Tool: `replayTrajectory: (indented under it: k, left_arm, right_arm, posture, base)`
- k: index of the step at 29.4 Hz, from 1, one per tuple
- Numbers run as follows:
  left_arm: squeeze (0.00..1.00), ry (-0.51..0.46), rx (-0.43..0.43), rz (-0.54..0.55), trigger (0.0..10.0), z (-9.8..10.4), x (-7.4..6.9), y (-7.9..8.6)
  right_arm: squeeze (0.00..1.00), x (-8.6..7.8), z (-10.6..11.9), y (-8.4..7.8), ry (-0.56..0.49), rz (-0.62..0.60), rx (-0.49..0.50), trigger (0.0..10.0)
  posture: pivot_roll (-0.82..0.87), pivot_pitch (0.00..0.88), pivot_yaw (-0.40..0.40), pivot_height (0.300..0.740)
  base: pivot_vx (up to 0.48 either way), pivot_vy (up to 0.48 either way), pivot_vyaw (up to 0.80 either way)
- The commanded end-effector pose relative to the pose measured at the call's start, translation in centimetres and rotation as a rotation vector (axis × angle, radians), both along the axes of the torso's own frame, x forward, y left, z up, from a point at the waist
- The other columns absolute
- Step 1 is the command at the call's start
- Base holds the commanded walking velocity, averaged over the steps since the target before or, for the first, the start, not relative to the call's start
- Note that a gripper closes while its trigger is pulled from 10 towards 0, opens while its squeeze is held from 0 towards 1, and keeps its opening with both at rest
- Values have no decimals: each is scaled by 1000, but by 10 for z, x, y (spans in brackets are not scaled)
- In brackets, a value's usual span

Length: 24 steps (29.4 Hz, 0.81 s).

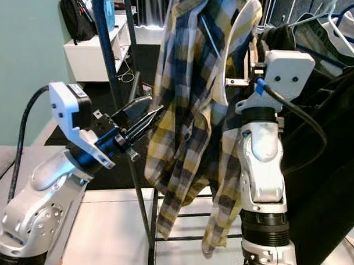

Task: Hang hanger

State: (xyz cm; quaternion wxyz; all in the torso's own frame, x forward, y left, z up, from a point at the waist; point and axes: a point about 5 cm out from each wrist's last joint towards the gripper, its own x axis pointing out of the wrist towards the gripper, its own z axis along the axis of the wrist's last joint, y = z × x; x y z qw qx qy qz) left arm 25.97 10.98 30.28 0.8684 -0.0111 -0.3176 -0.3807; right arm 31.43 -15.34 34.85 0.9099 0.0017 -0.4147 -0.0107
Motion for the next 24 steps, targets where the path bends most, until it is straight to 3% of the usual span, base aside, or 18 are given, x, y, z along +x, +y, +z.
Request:
replayTrajectory:
  k: [1, 4, 5, 16, 24]
  left_arm:
    - [0, -4, 23, 5, 10000, 1, -1, 1]
    - [0, -4, 23, 5, 10000, 1, -1, 1]
    - [0, -4, 22, 6, 10000, 2, -1, 1]
    - [0, -7, 18, -1, 10000, 3, -2, 0]
    - [0, -8, 17, -1, 10000, 3, -3, 0]
  right_arm:
    - [0, -4, 7, 0, -32, 26, 25, 10000]
    - [0, -4, 7, 0, -32, 26, 25, 10000]
    - [0, -7, 1, 11, -14, 92, -7, 10000]
    - [0, -13, -9, 40, 27, 234, -54, 10000]
    - [0, -15, -12, 53, 44, 309, -100, 10000]
  posture:
    - [10, 169, 4, 740]
    - [10, 169, 4, 740]
    - [11, 170, 5, 740]
    - [5, 163, 1, 740]
    - [5, 152, -2, 740]
  base:
    - [0, 0, 0]
    - [0, 0, 0]
    - [0, 0, 0]
    - [0, 0, 0]
    - [0, 0, 0]
